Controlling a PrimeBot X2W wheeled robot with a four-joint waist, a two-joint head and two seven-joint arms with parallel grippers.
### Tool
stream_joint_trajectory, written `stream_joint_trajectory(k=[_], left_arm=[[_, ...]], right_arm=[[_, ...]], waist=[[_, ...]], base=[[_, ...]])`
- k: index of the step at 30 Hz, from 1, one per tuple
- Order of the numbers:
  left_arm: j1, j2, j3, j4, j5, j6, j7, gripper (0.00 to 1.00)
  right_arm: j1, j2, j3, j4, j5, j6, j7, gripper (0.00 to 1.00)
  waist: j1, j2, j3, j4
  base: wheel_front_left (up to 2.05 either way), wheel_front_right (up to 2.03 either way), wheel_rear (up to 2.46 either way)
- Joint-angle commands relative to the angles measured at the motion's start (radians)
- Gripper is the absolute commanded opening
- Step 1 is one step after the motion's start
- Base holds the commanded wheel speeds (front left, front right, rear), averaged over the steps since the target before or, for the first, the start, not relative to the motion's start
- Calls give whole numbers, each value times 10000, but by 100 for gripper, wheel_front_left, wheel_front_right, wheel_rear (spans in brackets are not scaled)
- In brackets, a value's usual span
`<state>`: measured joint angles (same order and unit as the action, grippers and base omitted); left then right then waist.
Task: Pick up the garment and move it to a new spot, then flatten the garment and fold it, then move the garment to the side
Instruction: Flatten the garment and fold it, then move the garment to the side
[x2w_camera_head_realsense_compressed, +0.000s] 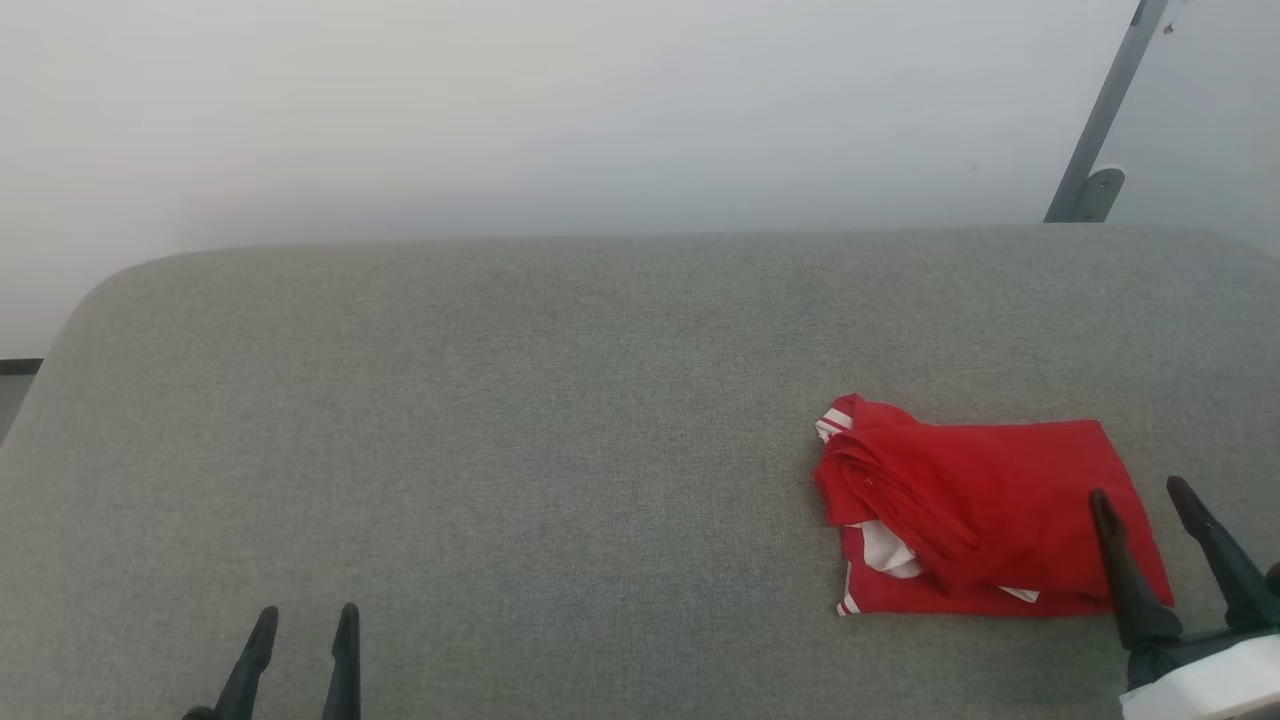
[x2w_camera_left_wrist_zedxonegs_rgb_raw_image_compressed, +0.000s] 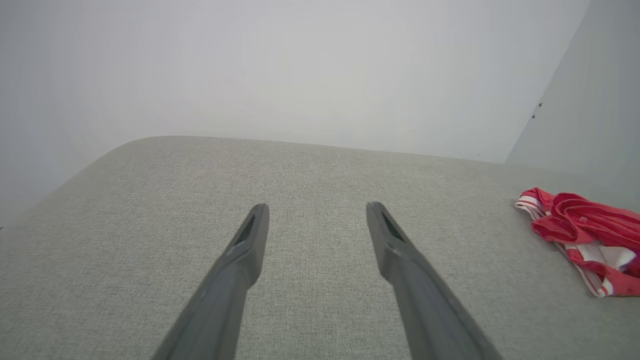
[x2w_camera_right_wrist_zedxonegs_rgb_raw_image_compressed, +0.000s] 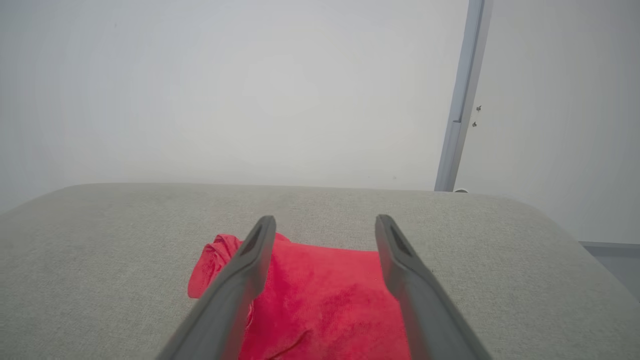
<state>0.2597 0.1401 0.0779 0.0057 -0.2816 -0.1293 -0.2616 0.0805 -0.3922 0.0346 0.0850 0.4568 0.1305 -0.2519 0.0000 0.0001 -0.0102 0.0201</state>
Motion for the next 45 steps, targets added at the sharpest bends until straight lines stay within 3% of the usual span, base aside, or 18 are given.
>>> stream_joint_trajectory(k=[1, 6, 10, 16, 22, 28, 35, 36, 37, 38, 39, 45], left_arm=[[-101, -45, -23, -31, 98, -15, -40, 100], [-286, -71, -129, -23, 124, -15, -40, 100], [-737, -50, -323, 4, 99, -15, -40, 100], [-1831, 118, -777, 101, -77, -15, -40, 100], [-3307, 234, -1267, 235, -95, -15, -40, 100], [-4270, 288, -1543, 329, -175, -16, -40, 100], [-4935, 403, -1717, 370, -253, -16, -40, 100], [-5012, 448, -1738, 382, -254, -16, -40, 100], [-5074, 496, -1749, 405, -263, -16, -40, 100], [-5149, 532, -1764, 410, -263, -16, -40, 100], [-5217, 566, -1777, 414, -245, -16, -40, 100], [-5538, 922, -1919, 375, -161, -16, -40, 100]], right_arm=[[106, 34, -9, -45, 49, 2, 61, 100], [-62, -24, -170, 79, -7, 2, 508, 100], [-581, -343, -216, 187, -87, 2, 1746, 100], [-1923, -1386, 28, 629, 443, -3, 4729, 100], [-3677, -2306, -175, 1234, 1499, -3, 7440, 100], [-4436, -2945, 154, 1467, 2922, 0, 10045, 100], [-4680, -2548, 441, 1756, 3151, 4, 11137, 100], [-4694, -2443, 544, 1755, 3150, 4, 11203, 51], [-4728, -2345, 628, 1728, 3111, 5, 11188, 42], [-4760, -2212, 621, 1722, 3151, 5, 11104, 8], [-4786, -2108, 584, 1728, 3186, 5, 11042, 0], [-4875, -2162, 27, 1713, 3146, -21, 10257, 0]], waist=[[0, -1, 20, 4], [0, -1, 106, 15], [0, -1, 453, -6], [0, -1, 1510, -103], [0, -1, 2755, 52], [0, -1, 3530, 191], [0, -1, 4363, 183], [0, -1, 4436, 164], [0, -1, 4502, 126], [0, -1, 4568, 73], [0, -1, 4615, 11], [0, -1, 4806, -598]], base=[[0, 0, 0], [0, 0, 0], [0, 0, 0], [0, 0, 0], [0, 0, 0], [0, 0, 0], [0, 0, 0], [0, 0, 0], [0, 0, 0], [0, 0, 0], [0, 0, 0], [0, 0, 0]])
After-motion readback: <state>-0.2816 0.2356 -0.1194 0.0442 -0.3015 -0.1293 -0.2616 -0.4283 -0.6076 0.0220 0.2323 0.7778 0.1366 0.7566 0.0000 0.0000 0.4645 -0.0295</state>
